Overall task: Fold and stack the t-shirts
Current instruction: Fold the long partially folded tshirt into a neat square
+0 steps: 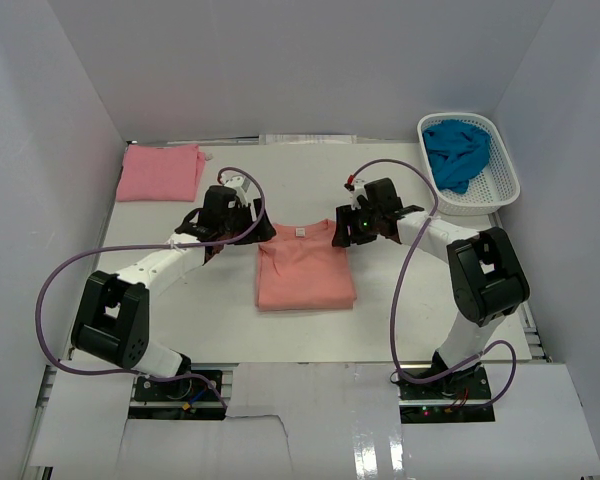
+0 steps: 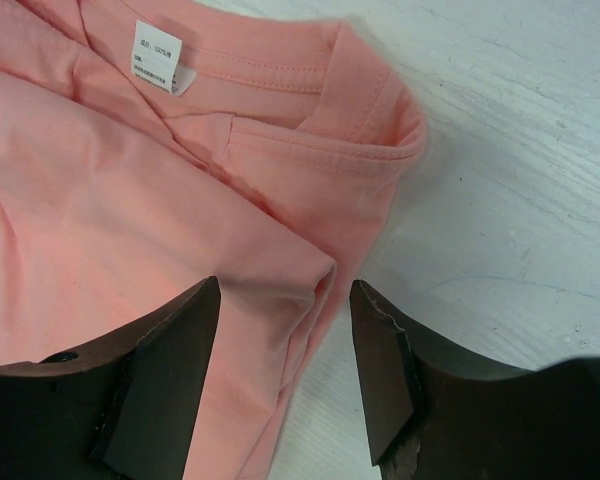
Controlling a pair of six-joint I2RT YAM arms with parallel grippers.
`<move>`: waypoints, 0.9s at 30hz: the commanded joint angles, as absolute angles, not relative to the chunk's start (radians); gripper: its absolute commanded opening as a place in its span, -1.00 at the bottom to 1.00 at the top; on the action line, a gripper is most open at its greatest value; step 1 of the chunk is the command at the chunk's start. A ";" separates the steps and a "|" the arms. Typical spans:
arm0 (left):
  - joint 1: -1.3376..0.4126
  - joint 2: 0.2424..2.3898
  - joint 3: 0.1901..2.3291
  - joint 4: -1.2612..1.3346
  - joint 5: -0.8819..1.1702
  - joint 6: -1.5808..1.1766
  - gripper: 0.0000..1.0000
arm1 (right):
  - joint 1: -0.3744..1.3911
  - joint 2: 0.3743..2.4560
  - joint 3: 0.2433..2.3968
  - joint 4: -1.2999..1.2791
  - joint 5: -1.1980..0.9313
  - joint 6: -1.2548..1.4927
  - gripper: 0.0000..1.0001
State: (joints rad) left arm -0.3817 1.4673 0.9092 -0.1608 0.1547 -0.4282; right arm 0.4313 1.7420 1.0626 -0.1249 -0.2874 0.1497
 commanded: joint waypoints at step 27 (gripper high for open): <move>-0.385 1.476 1.043 -0.304 0.285 -0.137 0.63 | 0.423 1.782 1.114 -0.120 -0.293 0.138 0.13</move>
State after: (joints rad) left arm -0.3817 1.4662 0.9943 -0.2955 0.2089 -0.2142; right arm 0.4313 1.7733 1.0664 -0.1249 -0.2905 0.1490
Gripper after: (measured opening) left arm 0.812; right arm 0.570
